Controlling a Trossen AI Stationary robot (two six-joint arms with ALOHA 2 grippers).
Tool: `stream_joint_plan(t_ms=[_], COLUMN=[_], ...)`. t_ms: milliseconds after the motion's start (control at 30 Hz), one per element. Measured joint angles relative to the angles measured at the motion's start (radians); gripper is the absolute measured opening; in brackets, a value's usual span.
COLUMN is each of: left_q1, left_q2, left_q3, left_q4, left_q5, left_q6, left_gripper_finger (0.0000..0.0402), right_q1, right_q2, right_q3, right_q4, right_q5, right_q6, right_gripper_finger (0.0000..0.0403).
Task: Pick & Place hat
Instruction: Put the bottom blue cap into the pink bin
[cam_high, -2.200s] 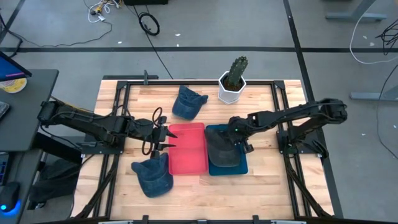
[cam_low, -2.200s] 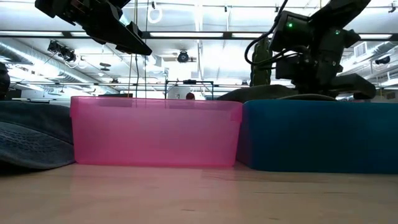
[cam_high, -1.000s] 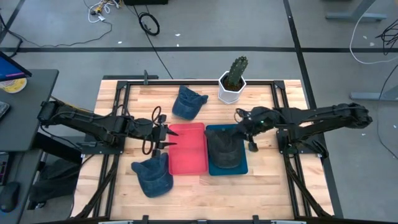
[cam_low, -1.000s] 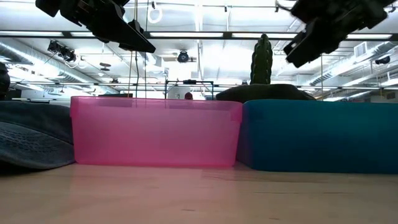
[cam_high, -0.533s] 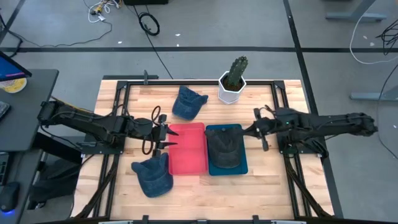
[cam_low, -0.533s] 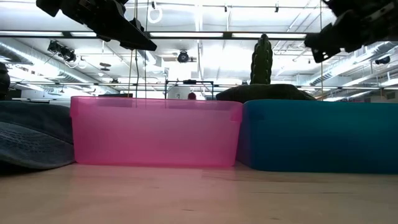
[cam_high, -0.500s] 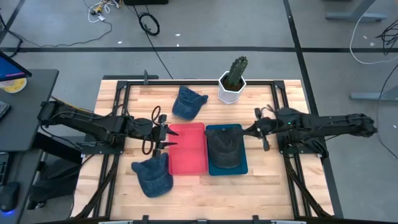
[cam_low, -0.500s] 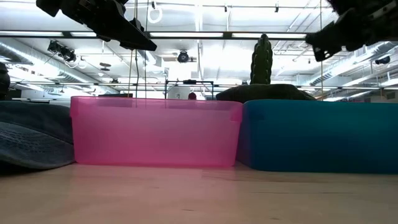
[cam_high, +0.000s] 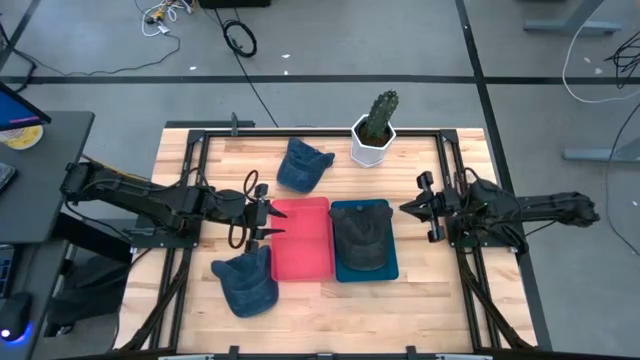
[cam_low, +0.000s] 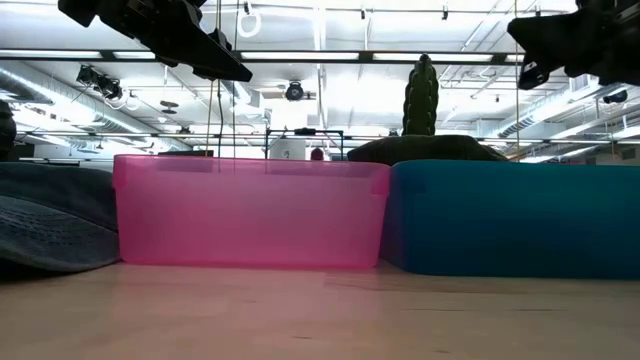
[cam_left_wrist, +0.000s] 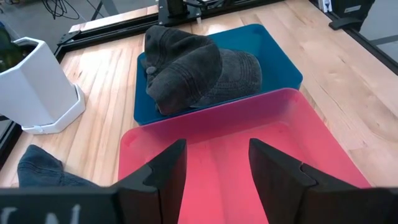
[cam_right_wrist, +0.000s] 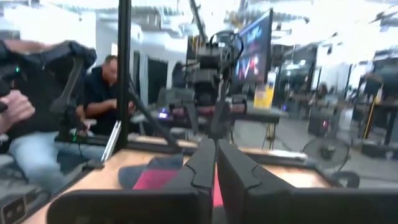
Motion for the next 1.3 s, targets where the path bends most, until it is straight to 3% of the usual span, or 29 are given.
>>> stream_joint_plan(t_ms=[267, 500, 1000, 1300], left_q1=[0.000, 0.000, 0.000, 0.000], left_q2=[0.000, 0.000, 0.000, 0.000], left_q3=[0.000, 0.000, 0.000, 0.000], left_q4=[0.000, 0.000, -0.002, -0.005], left_q5=[0.000, 0.000, 0.000, 0.000], left_q6=[0.000, 0.002, 0.003, 0.005], left_gripper_finger=[0.0177, 0.0177, 0.0177, 0.0177], right_q1=[-0.001, -0.006, -0.048, -0.090], right_q2=[-0.021, -0.068, -0.308, -0.306], right_q3=[-0.064, -0.064, -0.063, -0.063], right_q4=[0.074, 0.042, -0.257, -0.340], right_q5=[0.123, 0.043, 0.038, 0.039], right_q6=[-0.004, -0.031, -0.053, -0.089], right_gripper_finger=[0.0020, 0.0020, 0.0020, 0.0020])
